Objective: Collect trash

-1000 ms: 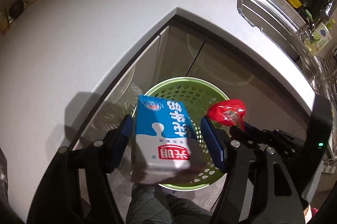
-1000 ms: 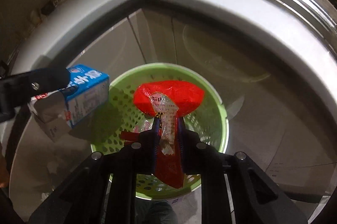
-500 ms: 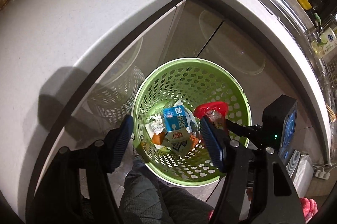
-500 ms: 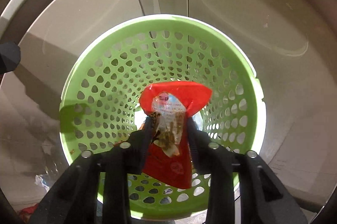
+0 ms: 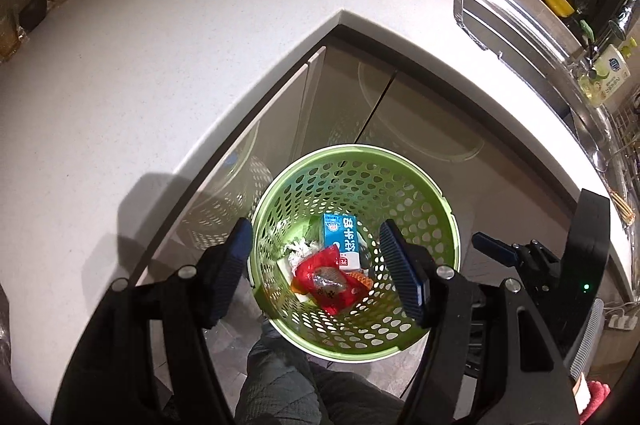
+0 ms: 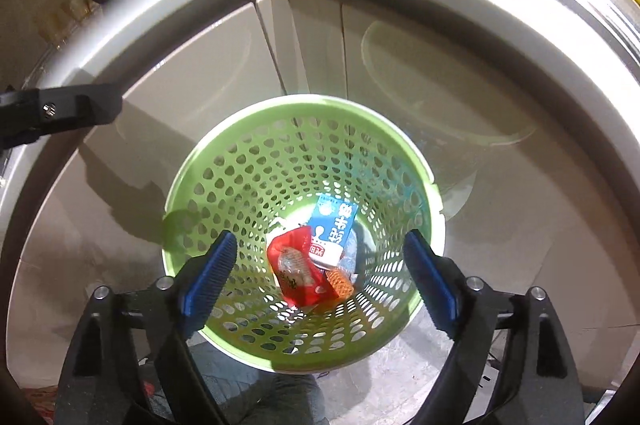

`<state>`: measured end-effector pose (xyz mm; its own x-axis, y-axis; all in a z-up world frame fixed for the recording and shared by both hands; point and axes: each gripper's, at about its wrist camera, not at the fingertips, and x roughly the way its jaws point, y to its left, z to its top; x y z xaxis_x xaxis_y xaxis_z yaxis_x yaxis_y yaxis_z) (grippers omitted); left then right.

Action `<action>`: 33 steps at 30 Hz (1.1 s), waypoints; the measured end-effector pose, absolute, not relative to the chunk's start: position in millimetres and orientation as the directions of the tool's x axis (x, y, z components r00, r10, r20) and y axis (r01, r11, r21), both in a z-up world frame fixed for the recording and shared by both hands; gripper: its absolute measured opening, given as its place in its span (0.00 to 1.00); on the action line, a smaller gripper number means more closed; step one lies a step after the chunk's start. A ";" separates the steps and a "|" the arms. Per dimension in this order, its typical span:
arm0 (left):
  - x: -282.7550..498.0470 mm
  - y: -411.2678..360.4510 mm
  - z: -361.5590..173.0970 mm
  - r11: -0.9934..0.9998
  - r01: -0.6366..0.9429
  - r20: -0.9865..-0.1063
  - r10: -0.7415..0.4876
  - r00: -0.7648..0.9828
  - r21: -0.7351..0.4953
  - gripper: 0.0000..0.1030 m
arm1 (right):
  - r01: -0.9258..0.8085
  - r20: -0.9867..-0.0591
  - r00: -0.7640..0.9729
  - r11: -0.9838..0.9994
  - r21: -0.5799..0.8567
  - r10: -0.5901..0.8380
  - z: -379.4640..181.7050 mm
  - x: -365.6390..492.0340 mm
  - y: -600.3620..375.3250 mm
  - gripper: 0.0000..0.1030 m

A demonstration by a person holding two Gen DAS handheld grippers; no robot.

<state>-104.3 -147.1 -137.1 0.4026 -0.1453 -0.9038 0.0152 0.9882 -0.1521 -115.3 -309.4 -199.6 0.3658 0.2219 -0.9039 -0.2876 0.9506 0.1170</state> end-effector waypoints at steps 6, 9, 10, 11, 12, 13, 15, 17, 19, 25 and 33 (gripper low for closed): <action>-105.2 -152.7 -139.1 0.988 0.024 -0.905 -0.148 0.398 -0.151 0.62 | -0.282 -0.894 0.404 0.956 0.080 0.194 -178.3 -119.4 -311.5 0.86; -106.7 -156.8 -144.1 0.988 0.033 -0.911 -0.152 0.384 -0.151 0.62 | -0.271 -0.895 0.412 0.961 0.057 0.170 -174.8 -121.4 -314.5 0.87; -107.1 -158.1 -146.6 0.987 0.036 -0.913 -0.157 0.376 -0.155 0.62 | -0.265 -0.897 0.412 0.963 0.050 0.160 -174.6 -122.4 -315.9 0.87; -107.0 -160.0 -148.9 0.987 0.038 -0.915 -0.160 0.371 -0.157 0.62 | -0.259 -0.899 0.412 0.965 0.044 0.151 -174.0 -123.4 -317.8 0.87; -107.1 -161.6 -151.1 0.987 0.039 -0.917 -0.162 0.364 -0.159 0.62 | -0.252 -0.900 0.412 0.967 0.042 0.146 -174.8 -125.1 -319.1 0.87; -107.0 -162.9 -152.6 0.986 0.040 -0.919 -0.164 0.358 -0.161 0.62 | -0.245 -0.900 0.411 0.969 0.041 0.142 -173.8 -126.8 -321.9 0.88; -107.7 -164.8 -153.8 0.985 0.042 -0.921 -0.169 0.350 -0.165 0.68 | -0.233 -0.900 0.415 0.972 0.039 0.136 -171.9 -130.3 -326.6 0.89; -108.7 -169.1 -153.1 0.986 0.043 -0.921 -0.168 0.351 -0.163 0.79 | -0.223 -0.898 0.421 0.974 0.037 0.131 -169.8 -134.1 -332.1 0.91; -110.5 -173.0 -151.2 0.987 0.048 -0.918 -0.163 0.361 -0.156 0.89 | -0.217 -0.895 0.426 0.975 0.040 0.131 -168.0 -137.5 -334.6 0.92; -110.7 -184.7 -161.9 0.990 0.043 -0.940 -0.141 0.309 -0.135 0.92 | -0.214 -0.889 0.438 0.976 0.044 0.136 -166.8 -143.4 -339.0 0.92; -116.7 -182.5 -155.3 0.990 0.031 -0.931 -0.140 0.337 -0.138 0.92 | -0.220 -0.882 0.452 0.975 0.036 0.135 -161.4 -148.9 -339.3 0.93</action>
<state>-116.7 -182.5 -155.3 0.3370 -0.1401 -0.9310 0.0310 0.9900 -0.1377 -148.9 -339.3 -161.4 0.4517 0.1345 -0.8820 -0.2202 0.9748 0.0359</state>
